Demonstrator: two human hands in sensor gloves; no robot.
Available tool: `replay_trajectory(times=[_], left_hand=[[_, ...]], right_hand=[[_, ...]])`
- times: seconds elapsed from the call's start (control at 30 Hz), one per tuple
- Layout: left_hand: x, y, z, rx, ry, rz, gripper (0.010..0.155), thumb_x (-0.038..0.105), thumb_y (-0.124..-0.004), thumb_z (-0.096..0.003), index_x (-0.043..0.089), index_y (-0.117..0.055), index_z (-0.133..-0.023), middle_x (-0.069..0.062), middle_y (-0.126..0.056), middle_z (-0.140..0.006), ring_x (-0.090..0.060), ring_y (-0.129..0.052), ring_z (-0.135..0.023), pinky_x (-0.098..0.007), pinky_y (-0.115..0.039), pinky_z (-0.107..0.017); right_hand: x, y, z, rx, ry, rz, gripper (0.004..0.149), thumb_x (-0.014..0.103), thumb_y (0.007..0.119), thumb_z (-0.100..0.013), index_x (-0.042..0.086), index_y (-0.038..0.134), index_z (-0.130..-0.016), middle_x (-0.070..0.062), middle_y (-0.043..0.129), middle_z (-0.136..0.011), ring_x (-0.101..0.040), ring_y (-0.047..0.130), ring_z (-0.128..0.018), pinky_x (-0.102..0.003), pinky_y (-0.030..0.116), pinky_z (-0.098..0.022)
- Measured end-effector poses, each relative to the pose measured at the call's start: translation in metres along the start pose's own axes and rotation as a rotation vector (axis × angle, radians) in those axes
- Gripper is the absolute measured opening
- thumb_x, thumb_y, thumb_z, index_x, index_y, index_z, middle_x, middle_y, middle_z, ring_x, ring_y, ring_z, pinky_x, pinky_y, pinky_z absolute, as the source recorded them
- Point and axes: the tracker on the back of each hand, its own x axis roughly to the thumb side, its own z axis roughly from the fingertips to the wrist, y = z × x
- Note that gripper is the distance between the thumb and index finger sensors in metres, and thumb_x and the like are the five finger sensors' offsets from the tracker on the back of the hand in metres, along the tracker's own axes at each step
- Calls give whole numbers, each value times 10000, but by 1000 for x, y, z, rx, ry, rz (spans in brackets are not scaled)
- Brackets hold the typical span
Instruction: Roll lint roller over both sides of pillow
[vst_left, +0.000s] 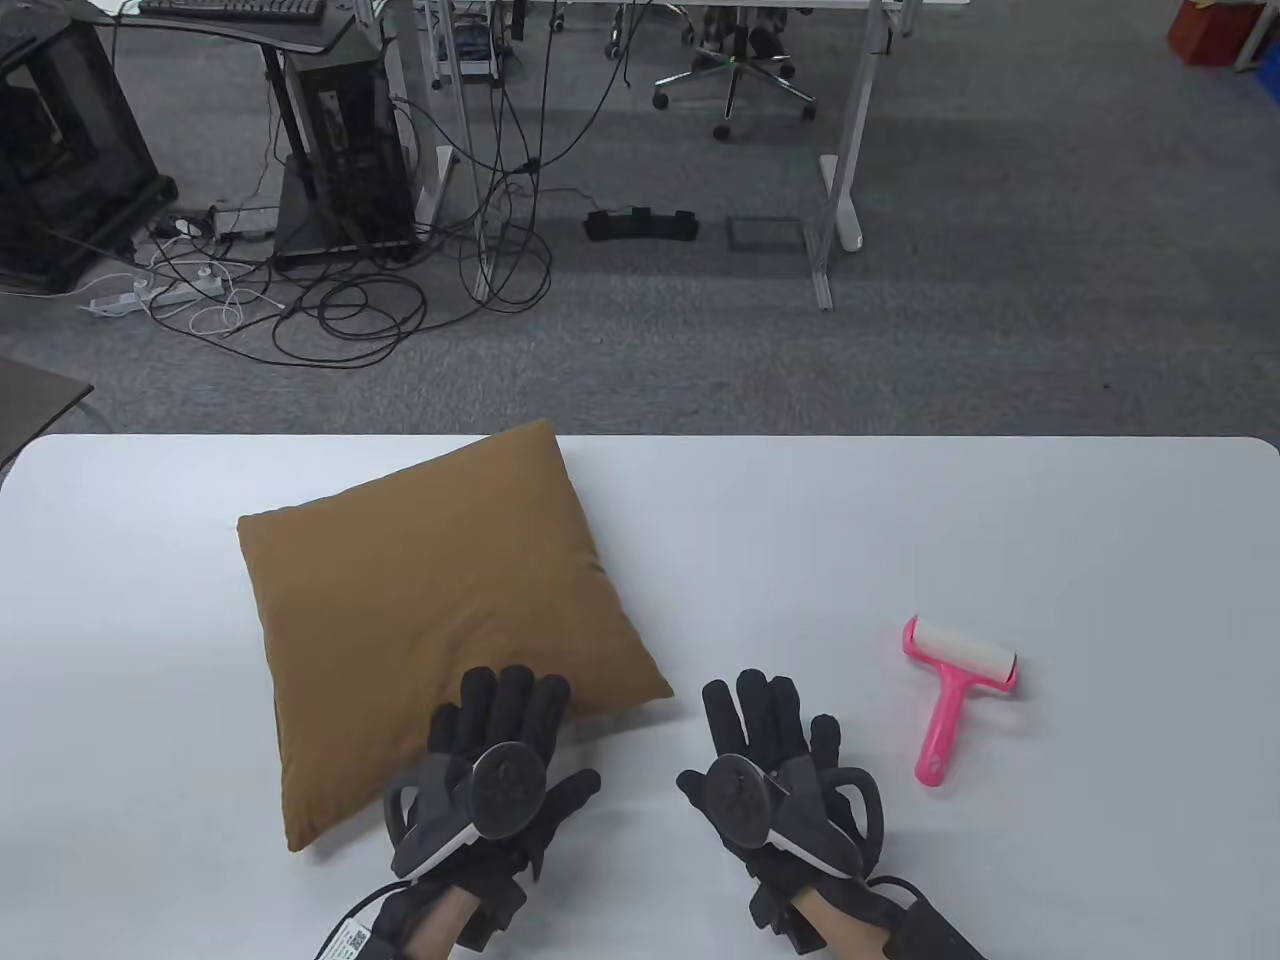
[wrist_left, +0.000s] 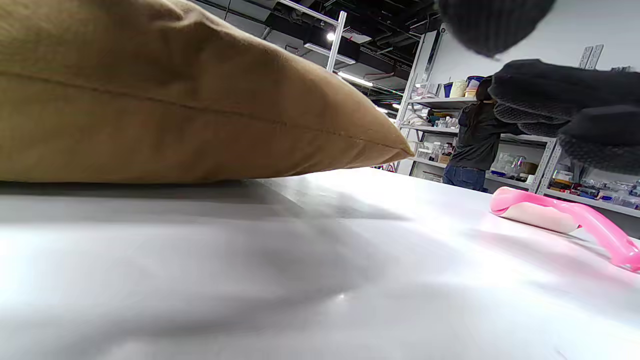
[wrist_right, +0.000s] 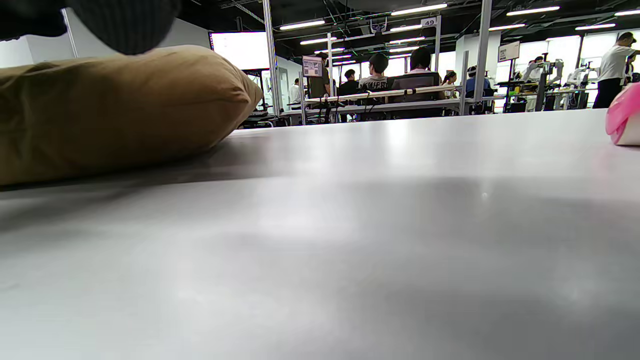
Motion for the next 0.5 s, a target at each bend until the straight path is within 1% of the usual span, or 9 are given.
replay_trajectory(times=[0.2, 0.3, 0.4, 0.43, 0.47, 0.5], left_hand=[[-2, 0, 0, 6, 3, 6, 900, 691, -637, -434, 286, -219, -1121, -79, -202, -1191, -415, -116, -1082, -689, -179, -703], [-12, 3, 0, 34, 37, 34, 911, 685, -641, -434, 256, -224, -1121, -101, -217, -1186, -418, -129, -1081, -688, -194, -703], [-37, 11, 2, 91, 134, 95, 883, 655, -643, -448, 243, -245, -1120, -114, -245, -1183, -425, -152, -1078, -686, -204, -702], [-48, 15, 4, 109, 185, 121, 822, 601, -619, -480, 238, -252, -1120, -119, -250, -1181, -428, -153, -1076, -685, -205, -701], [-56, 17, 5, 129, 228, 140, 715, 487, -589, -520, 251, -274, -1116, -118, -264, -1178, -425, -161, -1075, -682, -210, -702], [-69, 22, 7, 161, 290, 166, 664, 388, -601, -534, 267, -293, -1110, -116, -277, -1175, -423, -172, -1073, -680, -213, -702]], right_hand=[[1, -1, 1, -2, -3, -7, 792, 592, 517, -573, 194, 116, -1129, -246, 123, -1192, -526, 230, -1050, -784, 363, -622], [-3, -1, 0, -2, 14, -23, 804, 589, 515, -575, 184, 84, -1119, -253, 113, -1187, -530, 234, -1048, -783, 365, -621], [-10, -1, -2, 0, 38, -41, 808, 586, 515, -575, 177, 74, -1115, -261, 109, -1183, -532, 237, -1046, -781, 367, -622], [-13, 0, -3, 2, 48, -45, 808, 584, 516, -577, 175, 74, -1115, -263, 112, -1183, -533, 239, -1045, -781, 367, -621], [-14, 0, -4, 3, 54, -47, 807, 584, 516, -576, 174, 76, -1115, -265, 112, -1182, -535, 241, -1045, -781, 368, -621], [-16, 0, -4, 5, 61, -50, 806, 582, 517, -576, 171, 79, -1114, -266, 113, -1181, -536, 244, -1044, -781, 369, -620]])
